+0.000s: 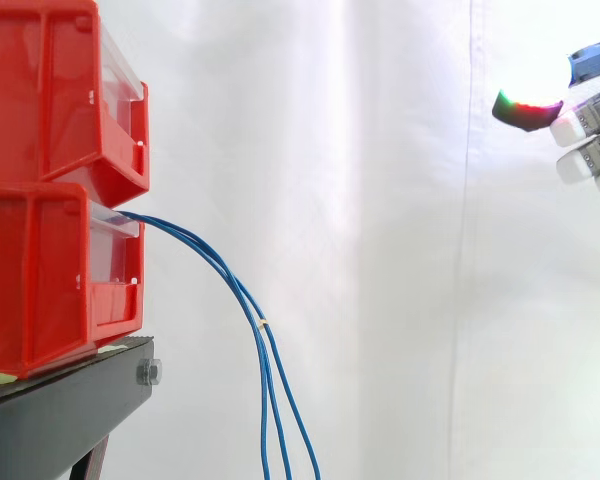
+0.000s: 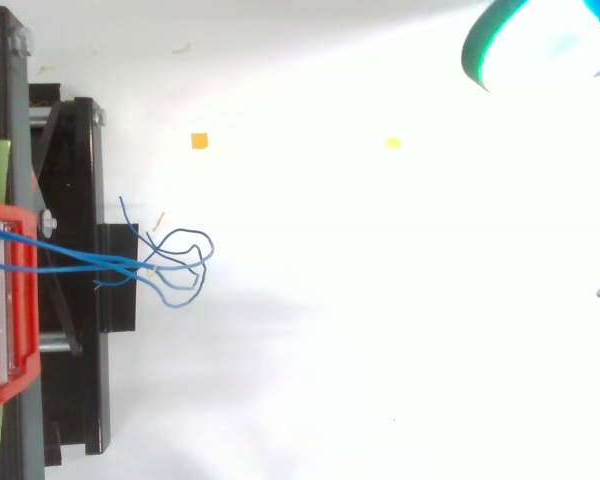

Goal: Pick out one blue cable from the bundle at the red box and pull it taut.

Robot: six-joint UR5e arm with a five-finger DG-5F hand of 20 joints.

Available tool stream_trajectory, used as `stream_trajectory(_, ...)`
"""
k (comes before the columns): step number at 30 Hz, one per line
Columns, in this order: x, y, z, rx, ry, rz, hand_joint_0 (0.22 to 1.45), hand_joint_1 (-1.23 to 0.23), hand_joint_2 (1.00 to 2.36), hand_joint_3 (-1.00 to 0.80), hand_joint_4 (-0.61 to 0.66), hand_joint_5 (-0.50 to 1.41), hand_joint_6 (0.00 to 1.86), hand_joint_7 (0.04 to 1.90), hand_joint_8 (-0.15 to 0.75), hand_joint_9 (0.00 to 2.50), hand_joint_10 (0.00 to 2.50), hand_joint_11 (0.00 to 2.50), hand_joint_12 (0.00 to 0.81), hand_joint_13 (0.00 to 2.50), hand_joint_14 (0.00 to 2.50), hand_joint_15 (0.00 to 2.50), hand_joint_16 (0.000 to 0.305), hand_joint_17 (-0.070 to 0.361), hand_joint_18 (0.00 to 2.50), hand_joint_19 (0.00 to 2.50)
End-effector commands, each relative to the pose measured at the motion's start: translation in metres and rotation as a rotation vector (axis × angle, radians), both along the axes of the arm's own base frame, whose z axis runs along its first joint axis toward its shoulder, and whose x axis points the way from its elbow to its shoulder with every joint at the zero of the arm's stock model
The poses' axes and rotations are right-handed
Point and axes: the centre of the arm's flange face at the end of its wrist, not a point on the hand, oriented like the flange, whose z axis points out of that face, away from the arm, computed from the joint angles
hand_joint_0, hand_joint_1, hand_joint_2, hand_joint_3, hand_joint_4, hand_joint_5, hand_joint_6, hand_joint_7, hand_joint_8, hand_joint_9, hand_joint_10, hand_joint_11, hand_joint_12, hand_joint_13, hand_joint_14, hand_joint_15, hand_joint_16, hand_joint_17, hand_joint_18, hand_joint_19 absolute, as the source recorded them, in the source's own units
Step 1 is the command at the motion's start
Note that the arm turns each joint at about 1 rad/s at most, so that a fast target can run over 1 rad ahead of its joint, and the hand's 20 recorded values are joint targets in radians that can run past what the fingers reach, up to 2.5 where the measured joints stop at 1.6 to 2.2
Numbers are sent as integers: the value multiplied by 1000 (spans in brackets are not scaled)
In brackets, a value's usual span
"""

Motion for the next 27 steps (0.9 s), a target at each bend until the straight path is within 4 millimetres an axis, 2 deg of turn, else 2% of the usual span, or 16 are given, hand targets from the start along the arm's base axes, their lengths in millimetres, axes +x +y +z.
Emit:
stream_trajectory(1, 5, 4, 2, -54, -19, 6, 527, -546, 1000, -496, 183, -203, 501, 612, 209, 567, 0, 0, 317, 466, 0, 0, 53, 119, 297, 272)
stream_trajectory(4, 12, 7, -1, -72, -39, 9, 529, -546, 1000, -495, 185, -202, 501, 610, 209, 569, 0, 0, 317, 470, 0, 0, 53, 119, 297, 272)
stream_trajectory(6, 20, 9, -15, -76, -20, 15, 529, -545, 1000, -495, 187, -202, 501, 611, 209, 570, 0, 0, 316, 470, 0, 0, 53, 119, 299, 272)
stream_trajectory(7, 25, 10, -29, -76, 7, 18, 529, -545, 1000, -495, 188, -201, 501, 614, 209, 571, 0, 0, 317, 471, 0, 0, 53, 119, 299, 272)
stream_trajectory(11, 34, 15, -45, -77, 26, 30, 531, -545, 1000, -493, 187, -201, 501, 609, 210, 574, 0, 0, 315, 474, 0, 0, 53, 119, 300, 272)
stream_trajectory(15, 42, 17, -52, -78, 3, 26, 531, -545, 1000, -491, 189, -200, 501, 612, 209, 577, 0, 0, 316, 475, 0, 0, 53, 119, 304, 272)
stream_trajectory(20, 47, 20, -49, -109, -31, 11, 532, -545, 1000, -489, 191, -199, 501, 614, 211, 582, 0, 0, 316, 476, 0, 0, 53, 119, 303, 273)
stream_trajectory(27, 61, 18, -81, -107, -5, -41, 533, -545, 1001, -489, 194, -198, 501, 613, 210, 587, 0, 0, 315, 479, 0, 0, 53, 118, 304, 280)
